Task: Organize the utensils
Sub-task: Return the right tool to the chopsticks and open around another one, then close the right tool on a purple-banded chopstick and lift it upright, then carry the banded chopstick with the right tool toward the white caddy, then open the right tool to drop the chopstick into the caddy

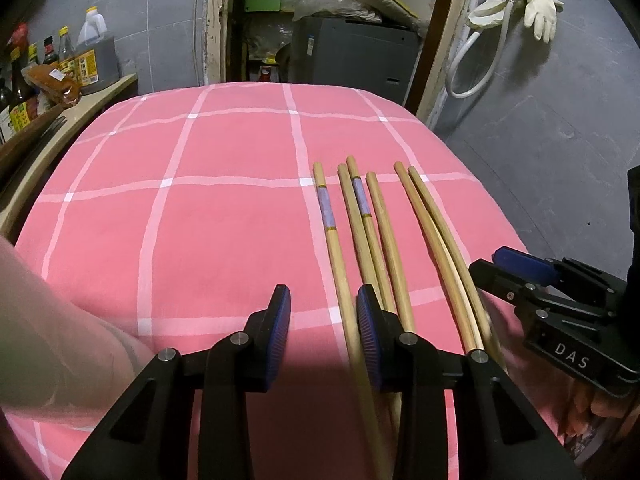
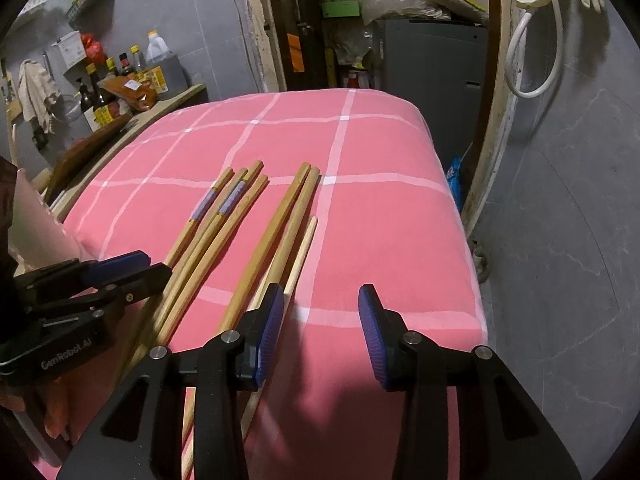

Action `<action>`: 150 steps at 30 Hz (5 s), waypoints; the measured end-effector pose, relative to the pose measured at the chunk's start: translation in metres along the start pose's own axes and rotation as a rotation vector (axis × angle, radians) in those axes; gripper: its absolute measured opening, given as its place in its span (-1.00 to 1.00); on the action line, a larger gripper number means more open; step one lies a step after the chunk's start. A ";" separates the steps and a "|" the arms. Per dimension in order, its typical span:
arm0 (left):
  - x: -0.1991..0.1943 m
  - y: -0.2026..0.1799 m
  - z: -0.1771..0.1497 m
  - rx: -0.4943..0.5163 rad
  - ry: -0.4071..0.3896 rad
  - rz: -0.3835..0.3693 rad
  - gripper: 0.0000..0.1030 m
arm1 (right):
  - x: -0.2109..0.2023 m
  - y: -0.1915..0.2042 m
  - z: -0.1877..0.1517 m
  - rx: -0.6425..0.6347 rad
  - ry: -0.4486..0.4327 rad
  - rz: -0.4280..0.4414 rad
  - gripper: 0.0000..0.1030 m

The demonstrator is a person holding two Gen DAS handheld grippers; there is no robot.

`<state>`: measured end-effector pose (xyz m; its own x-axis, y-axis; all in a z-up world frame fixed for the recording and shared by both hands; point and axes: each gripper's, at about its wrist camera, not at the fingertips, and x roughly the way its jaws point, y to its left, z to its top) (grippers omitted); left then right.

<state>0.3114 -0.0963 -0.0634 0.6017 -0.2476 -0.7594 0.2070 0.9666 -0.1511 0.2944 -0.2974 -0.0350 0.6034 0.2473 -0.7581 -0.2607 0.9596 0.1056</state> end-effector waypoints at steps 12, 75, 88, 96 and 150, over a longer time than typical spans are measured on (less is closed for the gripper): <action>0.008 0.000 0.011 -0.020 0.014 -0.014 -0.54 | 0.016 0.007 0.010 0.025 0.055 0.006 -0.45; -0.234 0.140 0.027 -0.219 -0.792 -0.033 -0.92 | -0.102 0.173 0.081 0.105 -0.813 0.535 -0.94; -0.228 0.211 0.020 -0.327 -0.919 0.057 -0.92 | -0.082 0.194 0.073 0.063 -0.908 0.435 -0.94; -0.223 0.217 0.013 -0.354 -0.980 0.095 -0.92 | -0.070 0.196 0.069 0.050 -0.915 0.398 -0.94; -0.187 0.179 -0.026 -0.271 -0.802 0.108 -0.79 | -0.069 0.203 0.038 -0.011 -0.888 0.318 -0.41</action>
<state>0.2162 0.1245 0.0348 0.9929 -0.0258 -0.1162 -0.0138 0.9447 -0.3277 0.2288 -0.1150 0.0636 0.8549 0.5136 0.0734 -0.5165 0.8291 0.2139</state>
